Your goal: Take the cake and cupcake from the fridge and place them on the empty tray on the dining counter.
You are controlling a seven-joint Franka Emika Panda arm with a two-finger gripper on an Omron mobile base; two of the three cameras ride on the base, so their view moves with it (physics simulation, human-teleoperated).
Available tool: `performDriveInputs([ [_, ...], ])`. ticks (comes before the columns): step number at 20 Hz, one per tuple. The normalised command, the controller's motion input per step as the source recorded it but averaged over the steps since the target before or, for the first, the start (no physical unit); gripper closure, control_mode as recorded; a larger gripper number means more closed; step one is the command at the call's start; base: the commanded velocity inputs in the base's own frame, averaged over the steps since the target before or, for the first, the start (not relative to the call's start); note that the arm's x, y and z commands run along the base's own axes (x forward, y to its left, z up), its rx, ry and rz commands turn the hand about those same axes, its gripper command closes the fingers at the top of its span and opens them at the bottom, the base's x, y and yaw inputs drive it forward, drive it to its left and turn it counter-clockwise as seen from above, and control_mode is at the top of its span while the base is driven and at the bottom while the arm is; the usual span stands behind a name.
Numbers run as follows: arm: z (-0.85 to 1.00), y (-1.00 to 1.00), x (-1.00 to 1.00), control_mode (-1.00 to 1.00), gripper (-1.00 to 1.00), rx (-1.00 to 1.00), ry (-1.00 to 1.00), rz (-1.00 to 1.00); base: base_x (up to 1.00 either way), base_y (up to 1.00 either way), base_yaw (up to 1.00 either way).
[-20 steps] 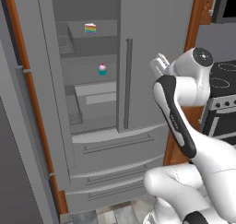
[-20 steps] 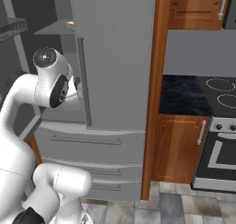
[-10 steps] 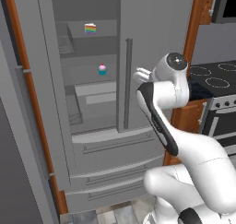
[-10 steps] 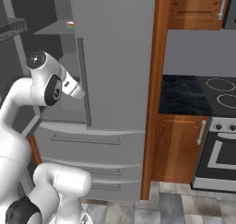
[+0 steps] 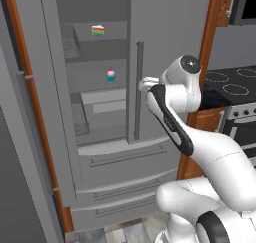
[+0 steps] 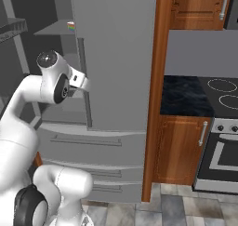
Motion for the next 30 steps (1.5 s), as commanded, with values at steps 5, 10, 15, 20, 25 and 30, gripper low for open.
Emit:
performDriveInputs([
  [5, -0.01, 0.00, 0.30, -1.00, -1.00, 0.00, -0.04, 0.15, 0.00, 0.00, 0.00],
  [10, -0.13, 0.07, 0.37, -1.00, -1.00, -0.02, 0.00, 0.07, 0.00, 0.00, 0.00],
  [15, -0.34, 0.10, 0.35, -1.00, -1.00, -0.01, 0.00, 0.06, 0.00, 0.00, 0.00],
  [20, -0.29, 0.00, 0.42, -1.00, -1.00, -0.01, 0.00, 0.04, 0.00, 0.00, 0.00],
  [25, -0.12, 0.11, 0.55, -1.00, -1.00, -0.05, 0.02, 0.04, 0.00, 0.00, 0.00],
  [30, 0.00, 0.03, 0.41, -1.00, -1.00, -0.01, 0.00, 0.01, 0.00, 0.00, 0.00],
])
